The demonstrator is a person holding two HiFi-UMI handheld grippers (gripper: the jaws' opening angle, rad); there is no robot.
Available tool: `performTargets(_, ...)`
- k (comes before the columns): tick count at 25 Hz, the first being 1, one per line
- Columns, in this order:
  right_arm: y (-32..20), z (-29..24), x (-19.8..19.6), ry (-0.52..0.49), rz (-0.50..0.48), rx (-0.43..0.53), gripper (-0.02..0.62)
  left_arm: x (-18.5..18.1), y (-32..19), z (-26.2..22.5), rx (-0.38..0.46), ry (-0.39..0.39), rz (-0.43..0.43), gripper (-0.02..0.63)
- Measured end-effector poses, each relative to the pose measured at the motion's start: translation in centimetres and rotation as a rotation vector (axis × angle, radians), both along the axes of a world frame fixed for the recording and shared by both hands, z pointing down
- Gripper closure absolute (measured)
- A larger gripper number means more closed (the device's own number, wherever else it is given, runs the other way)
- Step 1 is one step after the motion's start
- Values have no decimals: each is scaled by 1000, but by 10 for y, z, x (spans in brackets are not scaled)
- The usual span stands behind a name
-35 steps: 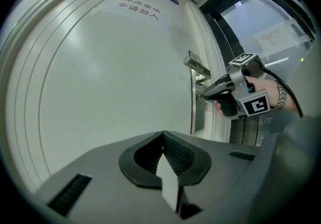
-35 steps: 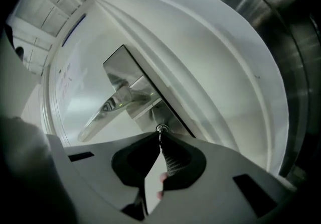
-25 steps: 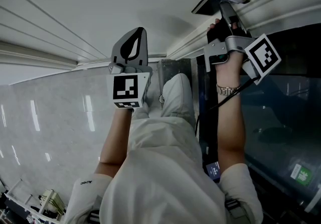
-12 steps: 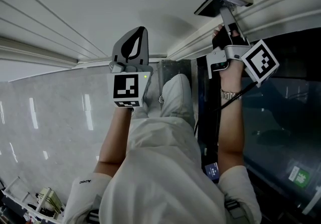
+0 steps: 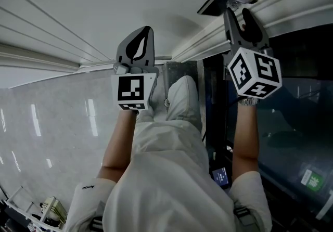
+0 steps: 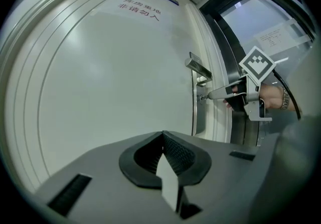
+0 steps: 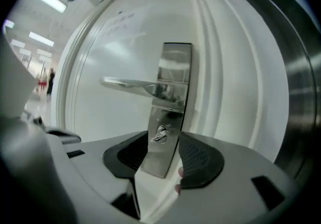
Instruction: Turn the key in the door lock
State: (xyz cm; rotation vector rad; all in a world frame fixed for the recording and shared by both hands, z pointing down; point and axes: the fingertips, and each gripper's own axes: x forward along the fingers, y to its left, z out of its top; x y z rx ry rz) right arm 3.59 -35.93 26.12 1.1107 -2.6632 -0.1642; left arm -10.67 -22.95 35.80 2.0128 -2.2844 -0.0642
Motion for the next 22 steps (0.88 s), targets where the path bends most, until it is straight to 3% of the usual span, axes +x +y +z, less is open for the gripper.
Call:
performTargets(3,4,0,-6,300,-14,236,430,1,-2,-1,2,-2,6,598)
performTargets(6,3,7,-10,537,-29,392,430,1,-4,-3,5,-4,6,598)
performTargets(11,4,9,-17,784,-12,642,431,-2,-3,-4,5,-7,0,598)
performTargets(14,2,14,-22,864,6,699,440,-3,-2,-3,3,-7,-3,598)
performTargets(16,0,16,-23,883,26,723,496,-4,-1,-2,2,-6,-5,598)
performTargets(18,1,15,-23,862,50,724,503,-6,-1,-2,1,-4,-8,598)
performTargets(22,-1,12,-23,736,104,635,503,-9,0,0,-1,-1,-16,598)
